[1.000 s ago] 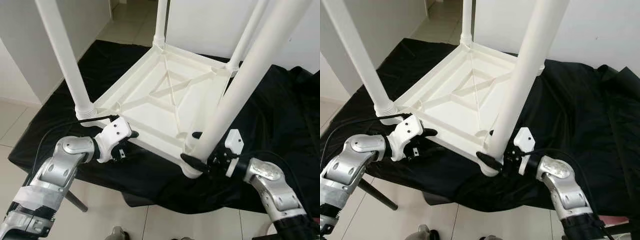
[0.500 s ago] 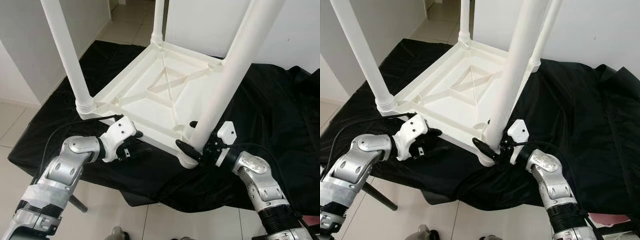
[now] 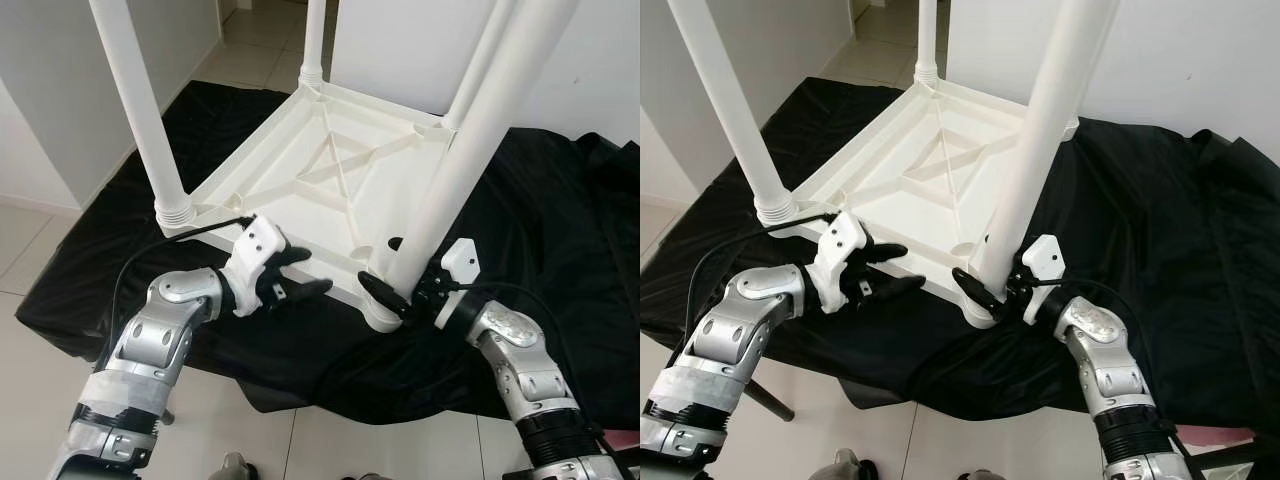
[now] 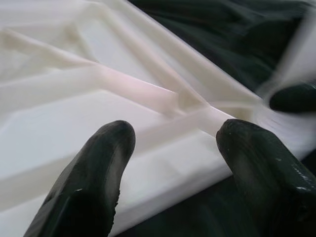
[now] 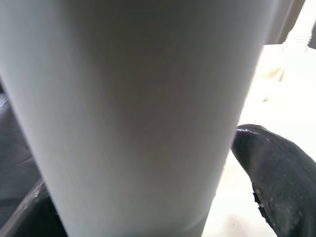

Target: Building children table

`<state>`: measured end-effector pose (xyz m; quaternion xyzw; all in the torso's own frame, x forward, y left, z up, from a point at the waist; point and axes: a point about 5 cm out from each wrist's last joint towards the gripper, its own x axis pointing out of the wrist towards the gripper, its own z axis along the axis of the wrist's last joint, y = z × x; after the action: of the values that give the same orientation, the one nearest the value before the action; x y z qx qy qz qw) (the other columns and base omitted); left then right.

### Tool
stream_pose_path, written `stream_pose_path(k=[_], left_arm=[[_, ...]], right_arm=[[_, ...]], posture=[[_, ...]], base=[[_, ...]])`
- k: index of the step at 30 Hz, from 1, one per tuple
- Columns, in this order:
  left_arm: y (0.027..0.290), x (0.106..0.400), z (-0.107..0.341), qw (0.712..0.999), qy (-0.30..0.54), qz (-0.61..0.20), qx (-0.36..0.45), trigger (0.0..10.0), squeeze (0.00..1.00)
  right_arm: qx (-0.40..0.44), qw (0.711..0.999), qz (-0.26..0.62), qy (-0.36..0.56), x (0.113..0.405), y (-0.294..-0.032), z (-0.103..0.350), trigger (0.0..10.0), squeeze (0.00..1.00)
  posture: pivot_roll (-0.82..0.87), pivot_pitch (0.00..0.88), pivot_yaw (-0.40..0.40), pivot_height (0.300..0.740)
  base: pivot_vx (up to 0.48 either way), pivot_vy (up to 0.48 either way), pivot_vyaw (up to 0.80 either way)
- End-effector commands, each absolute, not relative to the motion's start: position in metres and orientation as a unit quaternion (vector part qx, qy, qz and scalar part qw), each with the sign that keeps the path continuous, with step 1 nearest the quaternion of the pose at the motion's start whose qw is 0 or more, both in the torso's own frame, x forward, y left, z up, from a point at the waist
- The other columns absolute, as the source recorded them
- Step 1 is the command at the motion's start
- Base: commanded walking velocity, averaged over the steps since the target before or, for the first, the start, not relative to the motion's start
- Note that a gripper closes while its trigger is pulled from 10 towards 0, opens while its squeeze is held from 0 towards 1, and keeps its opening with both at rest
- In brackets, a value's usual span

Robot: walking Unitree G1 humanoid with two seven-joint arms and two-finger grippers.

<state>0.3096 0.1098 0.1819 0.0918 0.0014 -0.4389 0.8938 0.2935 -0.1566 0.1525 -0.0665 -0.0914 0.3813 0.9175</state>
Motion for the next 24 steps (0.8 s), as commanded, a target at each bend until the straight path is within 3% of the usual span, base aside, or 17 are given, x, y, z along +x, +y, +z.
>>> stream_pose_path(k=[1, 4, 5, 6, 8, 9, 20, 21, 22, 24], left_arm=[[0.112, 0.308, 0.181, 0.900, 0.004, -0.428, 0.083, 10.0, 0.00], [0.110, 0.306, 0.182, 0.902, 0.004, -0.423, 0.083, 10.0, 0.00], [0.110, 0.306, 0.182, 0.903, 0.004, -0.422, 0.084, 10.0, 0.00], [0.110, 0.306, 0.182, 0.903, 0.004, -0.422, 0.084, 10.0, 0.00], [0.109, 0.305, 0.184, 0.906, 0.004, -0.417, 0.080, 10.0, 0.00], [0.109, 0.305, 0.184, 0.906, 0.004, -0.415, 0.078, 10.0, 0.00], [0.103, 0.299, 0.183, 0.908, 0.005, -0.413, 0.073, 10.0, 0.00], [0.100, 0.297, 0.181, 0.908, 0.005, -0.412, 0.070, 10.0, 0.00], [0.098, 0.297, 0.181, 0.908, 0.004, -0.413, 0.068, 10.0, 0.00], [0.098, 0.297, 0.181, 0.908, 0.004, -0.413, 0.068, 10.0, 0.00]], right_arm=[[-0.065, 0.921, 0.374, -0.090, 0.292, -0.158, 0.153, 10.0, 0.00], [-0.062, 0.923, 0.370, -0.084, 0.292, -0.160, 0.150, 10.0, 0.00], [-0.059, 0.925, 0.368, -0.080, 0.293, -0.161, 0.148, 7.5, 0.00], [-0.059, 0.925, 0.368, -0.080, 0.293, -0.161, 0.148, 7.5, 0.00], [-0.053, 0.927, 0.365, -0.073, 0.293, -0.163, 0.147, 2.0, 0.00], [-0.053, 0.927, 0.364, -0.072, 0.292, -0.164, 0.147, 0.0, 0.00], [-0.047, 0.938, 0.339, -0.055, 0.286, -0.170, 0.142, 0.0, 0.00], [-0.025, 0.948, 0.312, -0.053, 0.284, -0.172, 0.143, 4.2, 0.00], [-0.019, 0.953, 0.297, -0.052, 0.283, -0.172, 0.143, 10.0, 0.00], [-0.019, 0.953, 0.297, -0.052, 0.283, -0.172, 0.143, 10.0, 0.00]], posture=[[-0.02, 0.070, -0.056, 0.740], [-0.01, 0.065, -0.058, 0.740], [-0.01, 0.065, -0.058, 0.740], [-0.01, 0.065, -0.058, 0.740], [-0.01, 0.062, -0.058, 0.740], [0.00, 0.059, -0.052, 0.740], [-0.01, 0.062, -0.049, 0.740], [-0.01, 0.061, -0.048, 0.740], [-0.01, 0.065, -0.051, 0.740], [-0.01, 0.065, -0.051, 0.740]], base=[[0.000, 0.000, 0.00], [0.000, 0.000, 0.00], [0.000, 0.000, 0.00], [0.000, 0.000, 0.00], [0.000, 0.000, 0.00], [0.000, 0.000, 0.00], [0.000, 0.000, 0.00], [0.000, 0.000, 0.00], [0.000, 0.000, 0.00], [0.000, 0.000, 0.00]])
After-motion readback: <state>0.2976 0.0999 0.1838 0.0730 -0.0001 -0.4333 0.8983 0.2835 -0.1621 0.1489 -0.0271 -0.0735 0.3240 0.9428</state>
